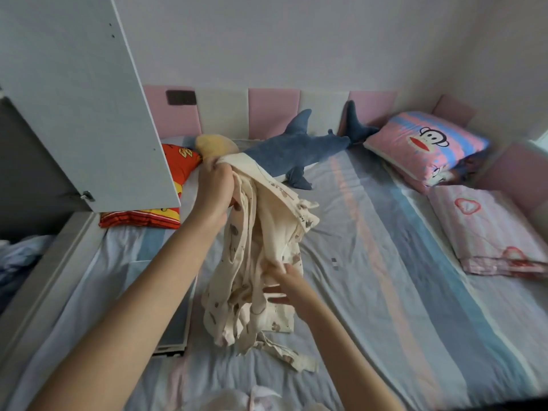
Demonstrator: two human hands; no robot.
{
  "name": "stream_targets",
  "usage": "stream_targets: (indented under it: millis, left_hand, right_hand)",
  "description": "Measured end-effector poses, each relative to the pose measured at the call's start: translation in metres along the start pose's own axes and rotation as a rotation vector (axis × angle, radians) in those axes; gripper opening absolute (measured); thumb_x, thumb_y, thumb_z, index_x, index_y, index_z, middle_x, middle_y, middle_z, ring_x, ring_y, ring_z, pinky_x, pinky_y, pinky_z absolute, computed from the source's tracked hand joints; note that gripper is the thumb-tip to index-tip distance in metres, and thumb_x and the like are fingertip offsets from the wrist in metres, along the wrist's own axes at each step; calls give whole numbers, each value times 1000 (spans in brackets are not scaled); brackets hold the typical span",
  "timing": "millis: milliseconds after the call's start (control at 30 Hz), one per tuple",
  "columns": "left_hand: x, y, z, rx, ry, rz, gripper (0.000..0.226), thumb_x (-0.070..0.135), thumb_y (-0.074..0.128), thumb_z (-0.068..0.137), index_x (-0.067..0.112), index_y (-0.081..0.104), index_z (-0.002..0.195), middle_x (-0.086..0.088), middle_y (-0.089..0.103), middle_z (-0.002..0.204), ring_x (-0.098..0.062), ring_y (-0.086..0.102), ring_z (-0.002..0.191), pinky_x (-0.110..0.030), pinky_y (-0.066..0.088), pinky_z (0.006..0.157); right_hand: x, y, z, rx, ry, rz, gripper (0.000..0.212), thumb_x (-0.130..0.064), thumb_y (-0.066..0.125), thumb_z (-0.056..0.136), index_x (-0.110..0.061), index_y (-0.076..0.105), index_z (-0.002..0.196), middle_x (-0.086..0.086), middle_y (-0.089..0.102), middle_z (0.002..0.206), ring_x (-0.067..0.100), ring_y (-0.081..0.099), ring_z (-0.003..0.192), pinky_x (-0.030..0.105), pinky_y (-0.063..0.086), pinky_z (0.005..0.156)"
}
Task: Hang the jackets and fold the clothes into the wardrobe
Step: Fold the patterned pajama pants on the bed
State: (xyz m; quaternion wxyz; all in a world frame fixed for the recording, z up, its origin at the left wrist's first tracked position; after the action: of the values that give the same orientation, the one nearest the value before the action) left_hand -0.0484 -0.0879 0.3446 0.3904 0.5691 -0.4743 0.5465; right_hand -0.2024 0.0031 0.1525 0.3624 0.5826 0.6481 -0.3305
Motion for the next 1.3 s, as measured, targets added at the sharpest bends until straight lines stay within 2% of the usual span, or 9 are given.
stream_targets:
  millis: [133,234,400,601,701,801,968,1168,1301]
  left_hand:
    - [-3,-11,8,1,5,-4,38,4,30,89,8,57,115,-1,53,75,-13,51,66,-25,41,56]
    - [3,-33,13,39,56,31,32,-3,27,80,10,57,80,4,47,47,-16,41,51,-21,31,47]
    - [-5,-61,24,19,33,162,27,2,36,82,16,56,72,-15,50,70,-22,47,64,-30,37,62]
    - [-37,-24,5,-183,-79,169,20,5,38,85,13,54,77,-11,44,55,-19,40,48,-24,26,48]
    - [-40,-16,-2,-229,-38,217,20,3,42,90,12,58,82,-4,47,52,-13,41,45,-19,27,43]
    - [-35,-32,9,-201,-9,272,7,7,58,81,14,60,83,-8,58,73,-18,52,63,-23,40,57]
    - [2,-74,31,-26,186,212,26,-6,57,81,19,54,80,-2,56,75,-14,53,65,-20,44,53]
    - [-27,-58,44,-273,272,796,41,-16,46,72,11,61,100,-12,63,93,-29,59,91,-34,45,74]
    - [35,-80,26,46,659,600,29,-13,51,75,8,63,92,-8,60,91,-18,51,84,-26,35,69]
  right_hand:
    - [1,-31,15,140,98,141,16,-17,48,97,-9,59,89,6,70,77,20,69,68,28,56,66]
    - [-49,-81,13,341,-155,141,30,2,35,93,-5,57,73,-2,65,52,16,60,57,18,49,50]
    - [-108,-157,-34,839,-618,42,36,-22,50,97,-16,42,63,-2,44,61,10,41,58,27,34,57]
    - [6,-104,45,331,19,-473,15,-20,57,93,-13,52,81,-2,50,62,8,46,49,19,38,43]
    - [30,-106,56,205,107,-380,12,-10,48,97,-17,54,90,1,57,90,13,58,78,29,51,68]
    - [-22,-129,53,368,-71,-547,10,-5,62,85,-14,59,89,3,61,88,19,59,85,34,52,66]
    - [-141,-178,-16,762,-527,-138,19,-10,59,77,-18,43,72,0,49,68,13,48,62,30,43,57]
    - [-149,-166,-10,591,-483,-287,29,10,46,78,-14,62,79,3,60,73,20,54,67,22,44,47]
    - [-191,-171,-64,780,-857,-548,48,19,50,67,-8,72,101,5,54,97,16,48,91,5,35,72]
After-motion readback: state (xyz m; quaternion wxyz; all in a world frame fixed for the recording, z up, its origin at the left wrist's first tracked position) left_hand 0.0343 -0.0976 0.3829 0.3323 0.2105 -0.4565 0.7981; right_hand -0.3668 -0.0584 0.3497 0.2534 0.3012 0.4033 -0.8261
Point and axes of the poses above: each hand's wrist, its own z-axis towards the middle knuckle, its own y-axis out of the palm, x = y × z, the point moved 9 cm from there along z, towards the middle knuckle
